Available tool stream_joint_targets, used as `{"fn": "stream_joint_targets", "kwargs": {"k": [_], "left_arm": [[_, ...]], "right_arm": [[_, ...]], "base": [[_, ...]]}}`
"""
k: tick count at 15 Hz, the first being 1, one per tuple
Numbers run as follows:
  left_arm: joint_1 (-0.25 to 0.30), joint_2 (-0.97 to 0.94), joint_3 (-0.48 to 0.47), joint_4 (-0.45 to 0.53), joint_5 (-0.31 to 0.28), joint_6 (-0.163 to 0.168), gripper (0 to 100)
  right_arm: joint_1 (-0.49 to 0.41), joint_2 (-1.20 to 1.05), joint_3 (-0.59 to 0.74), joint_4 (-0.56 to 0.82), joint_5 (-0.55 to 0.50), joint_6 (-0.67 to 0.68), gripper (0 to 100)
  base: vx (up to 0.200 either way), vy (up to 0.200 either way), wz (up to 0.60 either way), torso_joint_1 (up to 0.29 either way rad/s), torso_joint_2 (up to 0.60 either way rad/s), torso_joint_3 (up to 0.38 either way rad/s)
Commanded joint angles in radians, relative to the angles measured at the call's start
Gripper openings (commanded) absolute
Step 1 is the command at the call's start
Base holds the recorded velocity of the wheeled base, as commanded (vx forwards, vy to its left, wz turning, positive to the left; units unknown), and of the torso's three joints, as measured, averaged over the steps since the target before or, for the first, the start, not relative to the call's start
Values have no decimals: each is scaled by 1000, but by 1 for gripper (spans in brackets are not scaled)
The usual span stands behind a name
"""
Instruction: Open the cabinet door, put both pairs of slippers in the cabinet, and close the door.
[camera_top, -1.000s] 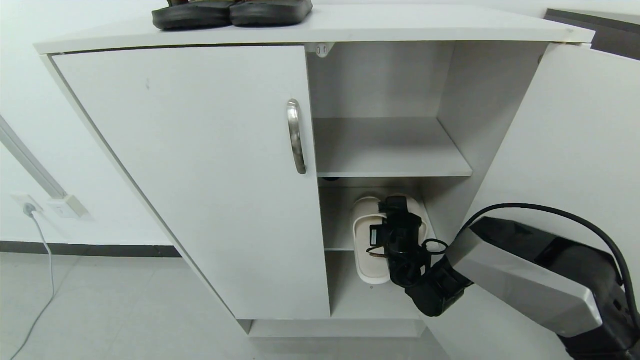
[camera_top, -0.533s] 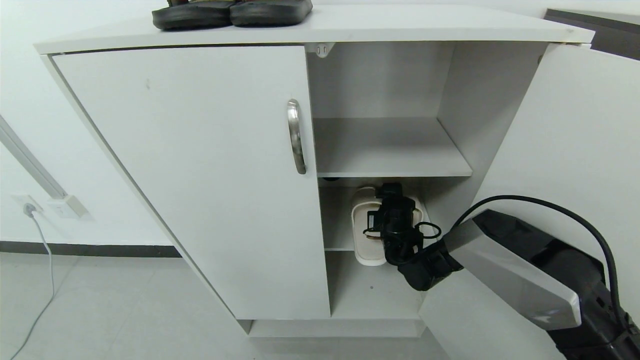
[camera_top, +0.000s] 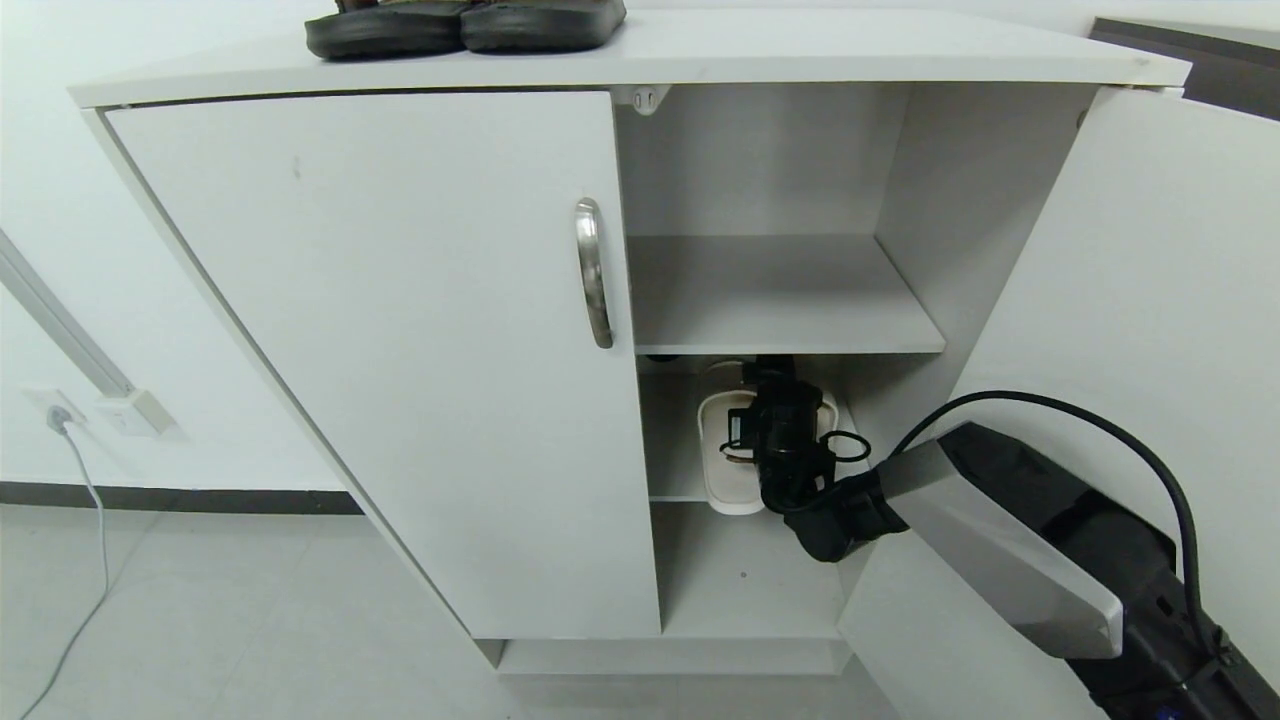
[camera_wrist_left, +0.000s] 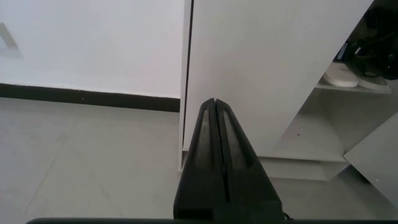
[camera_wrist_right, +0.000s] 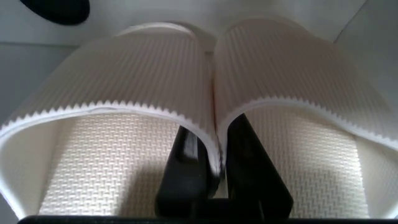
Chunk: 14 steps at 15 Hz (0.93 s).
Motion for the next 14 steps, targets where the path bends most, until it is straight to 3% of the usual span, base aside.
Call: {"fn": "stream_joint_targets", "kwargs": {"k": [1,6,7,14], "left_arm": [[0,1,0,0,0,0,0],[0,1,0,0,0,0,0],[0,1,0,0,0,0,0],[0,0,0,0,0,0,0]], "right_arm": [[0,10,-3,0,1,-1,0],[-4,13,-1,0,2,1,0],[-4,18,2,-1,2,-1,100],[5,-40,140,-43,4,1,100]], "base": [[0,0,0,0,0,0],[0,0,0,0,0,0],[0,0,0,0,0,0],[0,0,0,0,0,0]]}}
